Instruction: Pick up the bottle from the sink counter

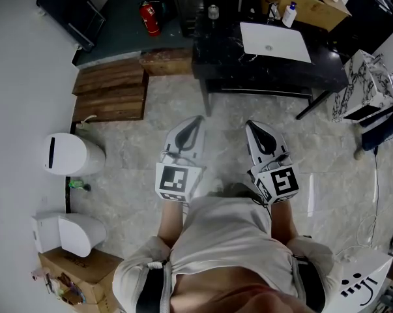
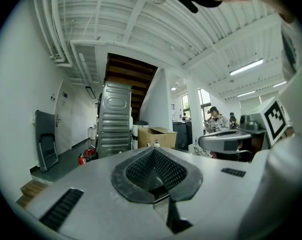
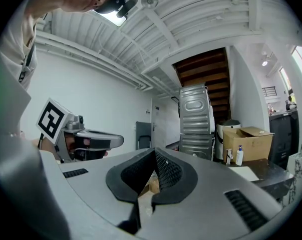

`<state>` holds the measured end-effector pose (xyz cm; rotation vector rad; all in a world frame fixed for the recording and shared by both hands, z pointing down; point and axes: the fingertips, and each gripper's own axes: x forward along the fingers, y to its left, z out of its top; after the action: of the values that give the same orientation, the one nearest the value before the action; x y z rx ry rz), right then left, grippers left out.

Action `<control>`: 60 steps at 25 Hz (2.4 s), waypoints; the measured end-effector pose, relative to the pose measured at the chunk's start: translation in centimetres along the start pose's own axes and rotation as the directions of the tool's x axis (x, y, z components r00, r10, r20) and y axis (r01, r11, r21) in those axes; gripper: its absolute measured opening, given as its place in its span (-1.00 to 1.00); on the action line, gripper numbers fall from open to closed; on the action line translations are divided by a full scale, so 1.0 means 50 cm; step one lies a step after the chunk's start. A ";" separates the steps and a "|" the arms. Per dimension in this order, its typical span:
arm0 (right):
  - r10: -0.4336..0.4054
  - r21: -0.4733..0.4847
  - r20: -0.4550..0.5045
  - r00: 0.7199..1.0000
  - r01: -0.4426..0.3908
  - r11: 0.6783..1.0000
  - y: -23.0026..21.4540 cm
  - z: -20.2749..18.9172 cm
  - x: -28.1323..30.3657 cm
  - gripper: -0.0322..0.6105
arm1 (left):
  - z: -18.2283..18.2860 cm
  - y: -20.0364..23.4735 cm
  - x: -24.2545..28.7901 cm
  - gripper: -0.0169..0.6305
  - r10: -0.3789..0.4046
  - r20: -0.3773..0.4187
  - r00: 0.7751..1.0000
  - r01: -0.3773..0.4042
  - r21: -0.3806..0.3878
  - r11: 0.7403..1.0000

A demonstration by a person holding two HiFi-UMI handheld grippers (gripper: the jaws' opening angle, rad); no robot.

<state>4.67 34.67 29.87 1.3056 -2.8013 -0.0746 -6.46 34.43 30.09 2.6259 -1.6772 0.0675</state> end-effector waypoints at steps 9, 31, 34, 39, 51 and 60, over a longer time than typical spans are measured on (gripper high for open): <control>0.008 0.008 -0.006 1.000 -0.008 1.000 -0.027 -0.007 0.037 -0.91 | -0.006 0.025 0.033 -0.94 0.019 -0.010 1.000 -0.019 -0.008 1.000; 0.060 0.035 -0.004 0.998 -0.060 0.998 -0.205 -0.041 0.161 -0.91 | -0.016 0.054 0.240 -0.94 0.075 -0.036 0.997 -0.075 0.004 0.997; 0.059 0.040 -0.007 0.998 -0.059 0.997 -0.234 -0.040 0.171 -0.91 | -0.011 0.050 0.270 -0.94 0.079 -0.036 0.996 -0.079 0.010 0.997; 0.066 0.045 -0.008 0.998 -0.065 0.997 -0.279 -0.039 0.177 -0.91 | -0.002 0.036 0.308 -0.94 0.087 -0.035 0.996 -0.087 0.012 0.996; 0.090 0.061 -0.014 0.996 -0.089 0.994 -0.331 -0.046 0.209 -0.91 | -0.014 0.034 0.372 -0.94 0.101 -0.062 0.993 -0.101 0.002 0.995; 0.062 0.067 -0.021 0.998 -0.061 0.996 -0.371 -0.052 0.246 -0.91 | -0.014 0.052 0.433 -0.94 0.073 -0.060 0.996 -0.073 0.004 0.997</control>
<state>11.11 13.30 31.55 1.2237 -2.8452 0.0365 0.26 13.74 31.85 2.5364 -1.7547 0.1474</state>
